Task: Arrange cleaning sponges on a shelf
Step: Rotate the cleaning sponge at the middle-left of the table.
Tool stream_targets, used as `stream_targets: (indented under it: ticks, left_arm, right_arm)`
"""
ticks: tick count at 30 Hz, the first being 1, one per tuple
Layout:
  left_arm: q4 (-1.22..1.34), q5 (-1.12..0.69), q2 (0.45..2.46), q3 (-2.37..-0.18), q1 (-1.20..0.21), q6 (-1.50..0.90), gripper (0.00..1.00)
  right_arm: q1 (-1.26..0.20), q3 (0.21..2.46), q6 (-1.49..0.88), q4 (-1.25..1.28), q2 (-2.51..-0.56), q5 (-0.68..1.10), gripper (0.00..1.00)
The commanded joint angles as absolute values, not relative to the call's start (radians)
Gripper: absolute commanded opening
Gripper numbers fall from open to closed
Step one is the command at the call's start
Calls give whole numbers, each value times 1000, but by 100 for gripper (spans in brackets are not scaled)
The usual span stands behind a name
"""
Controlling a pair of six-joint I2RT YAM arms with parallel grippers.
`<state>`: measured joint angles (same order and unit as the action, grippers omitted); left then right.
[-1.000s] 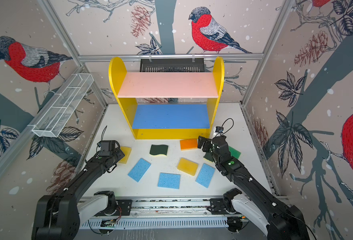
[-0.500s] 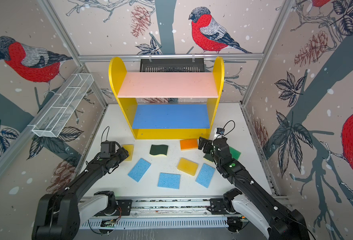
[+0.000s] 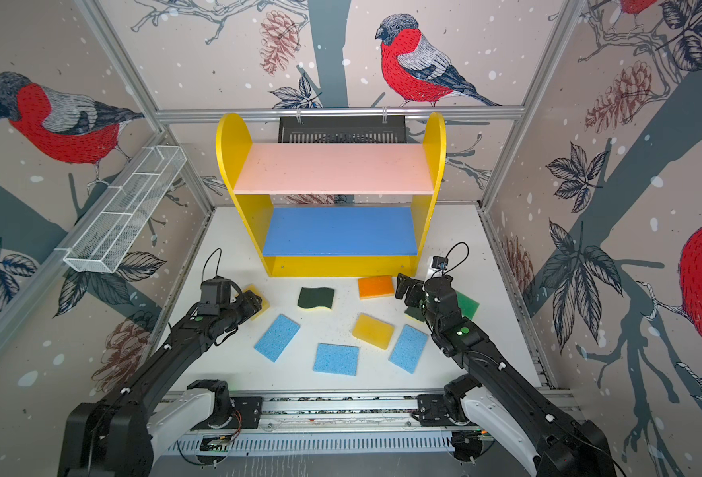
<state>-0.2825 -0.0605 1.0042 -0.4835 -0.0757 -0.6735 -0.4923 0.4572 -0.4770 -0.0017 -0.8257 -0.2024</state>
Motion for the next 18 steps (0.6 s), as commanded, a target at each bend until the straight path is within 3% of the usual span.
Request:
stream_targets:
  ticks: [1, 12, 18]
  left_arm:
    - [-385, 57, 1003, -524, -99, -694, 75]
    - [-447, 219, 1143, -594, -266, -867, 81]
    - [-474, 285, 1214, -617, -285, -946, 82]
  right_arm:
    - [-494, 457, -485, 27, -831, -219, 100]
    - [-494, 465, -484, 54, -863, -212, 100]
    - [-494, 465, -475, 48, -856, -218, 100]
